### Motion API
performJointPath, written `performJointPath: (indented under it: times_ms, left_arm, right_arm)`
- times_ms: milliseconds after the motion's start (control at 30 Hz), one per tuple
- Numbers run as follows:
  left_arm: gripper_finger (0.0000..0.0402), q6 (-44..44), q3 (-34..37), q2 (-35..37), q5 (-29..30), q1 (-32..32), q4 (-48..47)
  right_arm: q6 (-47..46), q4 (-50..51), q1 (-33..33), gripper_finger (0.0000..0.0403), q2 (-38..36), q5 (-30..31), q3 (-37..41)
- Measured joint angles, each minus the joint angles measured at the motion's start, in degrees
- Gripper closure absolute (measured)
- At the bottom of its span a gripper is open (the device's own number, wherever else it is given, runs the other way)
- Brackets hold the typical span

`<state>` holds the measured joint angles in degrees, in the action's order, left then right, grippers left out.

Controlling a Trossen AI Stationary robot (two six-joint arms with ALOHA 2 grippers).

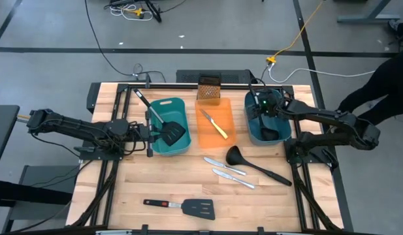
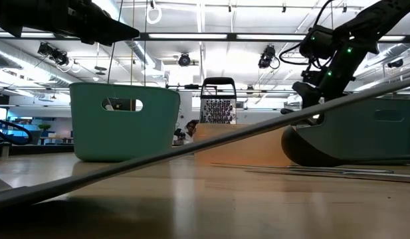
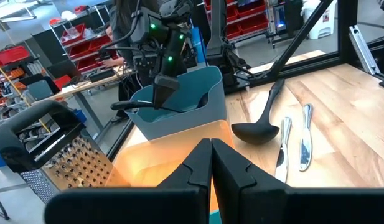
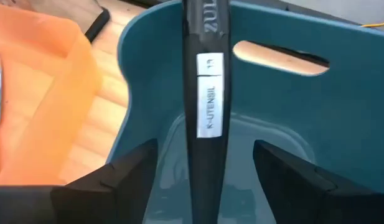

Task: Pick & Place Kitchen Items
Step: Put the black spatula into the green bin

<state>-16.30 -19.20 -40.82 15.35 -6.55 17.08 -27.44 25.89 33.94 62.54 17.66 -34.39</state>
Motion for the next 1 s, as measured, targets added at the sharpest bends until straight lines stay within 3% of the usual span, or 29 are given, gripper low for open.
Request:
performJointPath:
  times_ms: [167, 400, 467, 533, 667, 900, 1000]
  left_arm:
    - [0.0386, 0.04, 0.0, 0.0, 0.0, 0.0, -0.01]
    - [0.0386, 0.04, 0.0, 0.02, 0.0, -0.02, -0.04]
    - [0.0386, 0.04, 0.0, 0.01, 0.0, 0.0, -0.07]
    - [0.0386, 0.02, 0.0, 0.01, 0.0, -0.02, -0.05]
    - [0.0386, -0.17, 0.0, 0.0, 0.0, -0.02, -0.07]
    - [0.0386, -0.39, 0.0, 0.02, 0.02, -0.02, -0.05]
    - [0.0386, -0.39, 0.0, 0.0, 0.02, -0.02, -0.05]
  right_arm:
    - [1.6, 1.31, -2.19, 0.0122, 0.0, -0.16, -2.54]
    - [12.66, 5.17, -11.07, 0.013, -2.96, -0.75, -14.22]
    - [18.82, 1.83, -15.09, 0.0139, -5.89, -2.3, -16.59]
    - [24.26, -5.14, -18.64, 0.0153, -10.07, -7.59, -17.48]
    - [26.95, -14.9, -22.4, 0.0206, -19.53, -18.18, -17.62]
    - [29.48, -11.56, -25.46, 0.0382, -32.47, -19.91, -17.62]
    - [28.79, -8.59, -26.66, 0.0383, -36.18, -17.5, -17.62]
